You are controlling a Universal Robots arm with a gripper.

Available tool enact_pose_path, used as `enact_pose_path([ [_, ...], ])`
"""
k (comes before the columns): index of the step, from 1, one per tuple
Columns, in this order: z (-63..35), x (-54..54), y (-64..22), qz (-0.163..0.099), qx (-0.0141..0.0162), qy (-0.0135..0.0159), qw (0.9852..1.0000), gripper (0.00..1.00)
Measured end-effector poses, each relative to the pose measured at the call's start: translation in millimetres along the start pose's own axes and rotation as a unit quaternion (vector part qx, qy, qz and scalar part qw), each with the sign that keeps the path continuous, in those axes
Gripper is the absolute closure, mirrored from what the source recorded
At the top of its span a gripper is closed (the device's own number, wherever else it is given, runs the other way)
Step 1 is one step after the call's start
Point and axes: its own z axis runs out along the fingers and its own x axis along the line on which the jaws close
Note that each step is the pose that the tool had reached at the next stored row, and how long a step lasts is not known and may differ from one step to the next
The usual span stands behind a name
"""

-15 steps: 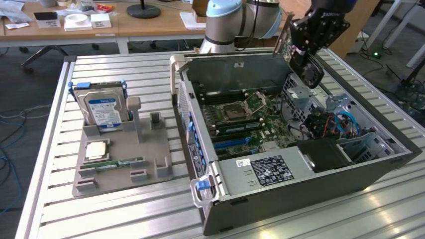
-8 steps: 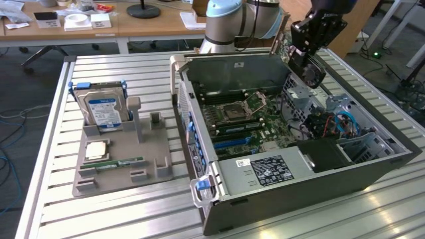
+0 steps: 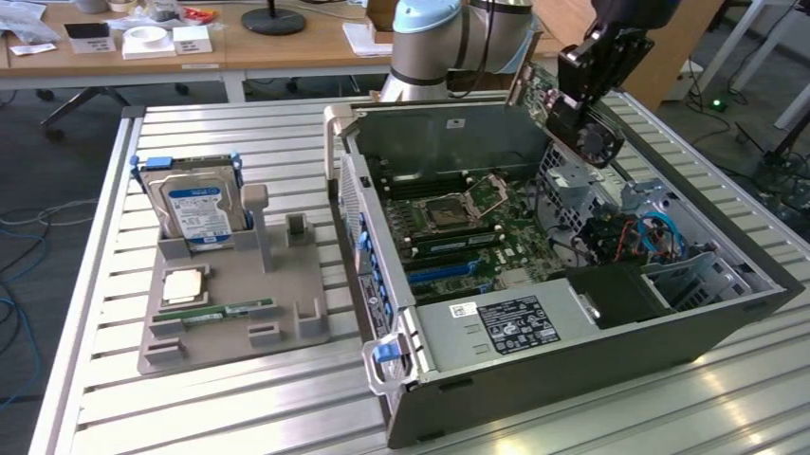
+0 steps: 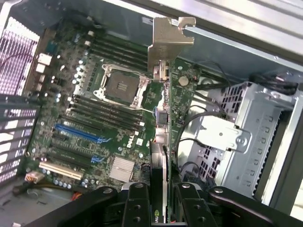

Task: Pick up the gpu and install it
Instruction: 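Insert the gpu into the slot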

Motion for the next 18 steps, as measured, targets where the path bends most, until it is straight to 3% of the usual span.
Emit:
enact_pose_path([
  [4,0.8,0.0,0.0,-0.036,-0.0005,0.0020,0.9994,0.74],
  [9,1.6,0.0,-0.1,-0.079,-0.0012,0.0043,0.9969,0.74],
  [14,2.5,0.0,-0.1,-0.124,-0.0020,0.0067,0.9922,0.74],
  [18,3.3,0.1,-0.2,-0.160,-0.0027,0.0086,0.9871,0.74],
])
